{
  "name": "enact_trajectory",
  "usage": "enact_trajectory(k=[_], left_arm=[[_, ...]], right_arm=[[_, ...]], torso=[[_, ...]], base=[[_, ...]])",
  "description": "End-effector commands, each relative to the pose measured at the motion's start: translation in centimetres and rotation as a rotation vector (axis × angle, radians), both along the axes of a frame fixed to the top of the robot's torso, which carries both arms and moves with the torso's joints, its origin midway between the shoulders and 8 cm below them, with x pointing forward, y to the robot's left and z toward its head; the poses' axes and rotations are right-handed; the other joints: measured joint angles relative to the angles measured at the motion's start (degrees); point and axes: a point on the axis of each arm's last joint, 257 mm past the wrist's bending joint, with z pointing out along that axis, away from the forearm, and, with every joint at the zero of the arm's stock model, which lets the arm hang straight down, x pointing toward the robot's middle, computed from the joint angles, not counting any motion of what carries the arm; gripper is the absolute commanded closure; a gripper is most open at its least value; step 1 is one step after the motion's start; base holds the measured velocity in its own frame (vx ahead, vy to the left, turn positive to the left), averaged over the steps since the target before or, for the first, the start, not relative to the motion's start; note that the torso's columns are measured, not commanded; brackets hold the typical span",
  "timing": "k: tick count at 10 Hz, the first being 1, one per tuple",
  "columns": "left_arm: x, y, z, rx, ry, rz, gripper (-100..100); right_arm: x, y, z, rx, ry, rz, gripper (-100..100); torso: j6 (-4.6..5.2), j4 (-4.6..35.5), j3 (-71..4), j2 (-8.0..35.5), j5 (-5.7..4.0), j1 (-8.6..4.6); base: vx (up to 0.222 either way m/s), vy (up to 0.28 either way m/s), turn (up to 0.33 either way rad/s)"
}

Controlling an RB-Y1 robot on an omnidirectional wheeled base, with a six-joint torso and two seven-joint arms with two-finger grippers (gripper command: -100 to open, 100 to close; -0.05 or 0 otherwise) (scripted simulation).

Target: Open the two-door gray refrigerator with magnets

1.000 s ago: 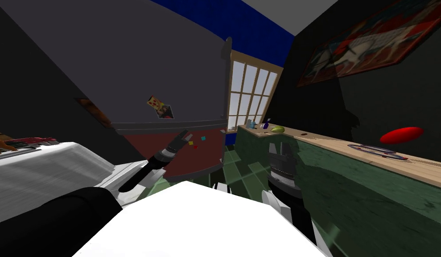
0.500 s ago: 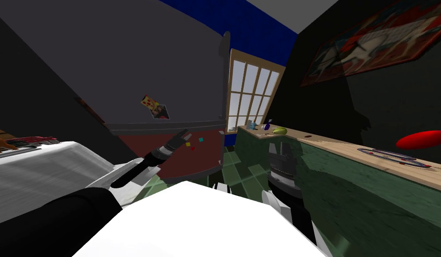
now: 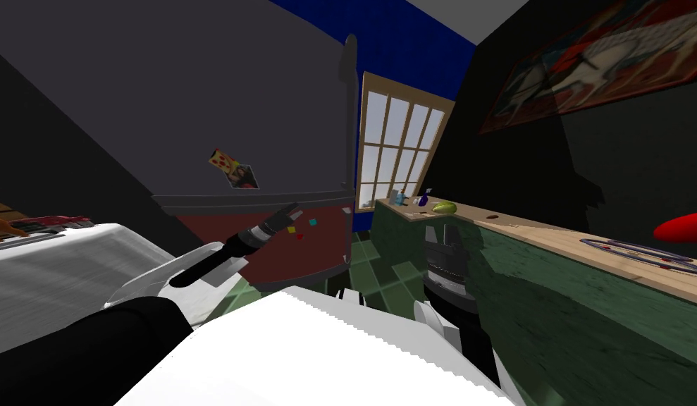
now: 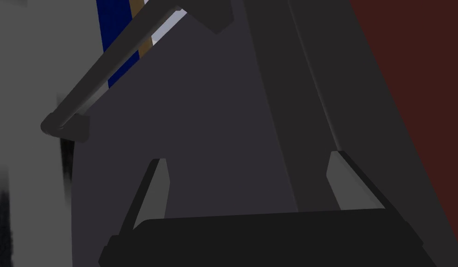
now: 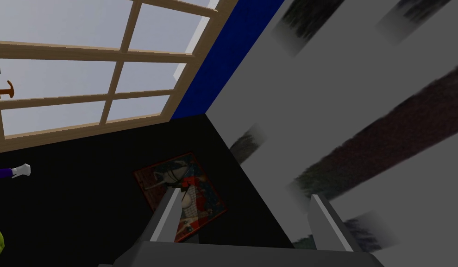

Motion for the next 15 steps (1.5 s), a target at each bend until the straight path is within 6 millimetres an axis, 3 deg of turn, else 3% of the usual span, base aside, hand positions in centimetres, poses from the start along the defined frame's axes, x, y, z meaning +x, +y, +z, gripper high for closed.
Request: enact_trajectory(k=[1, 8, 15], left_arm=[[0.8, 1.2, 0.4, 0.037, 0.046, 0.012, -100], [2.9, 2.2, 1.7, 0.138, 0.119, 0.016, -100], [5.7, 2.7, 4.7, 0.231, 0.172, 0.037, -100]], right_arm=[[0.0, 0.0, 0.0, 0.000, 0.000, 0.000, 0], [0.0, 0.0, 0.0, 0.000, 0.000, 0.000, 0], [0.0, 0.0, 0.0, 0.000, 0.000, 0.000, 0]], torso=[[-0.01, 0.0, 0.0, -0.1, -0.03, -0.11], [-0.01, 0.0, 0.0, 0.0, -0.02, -0.09], [0.00, 0.0, 0.0, 0.0, -0.05, -0.20]], base=[[0.082, -0.113, 0.044], [0.053, -0.112, 0.021], [0.049, -0.127, 0.018]])
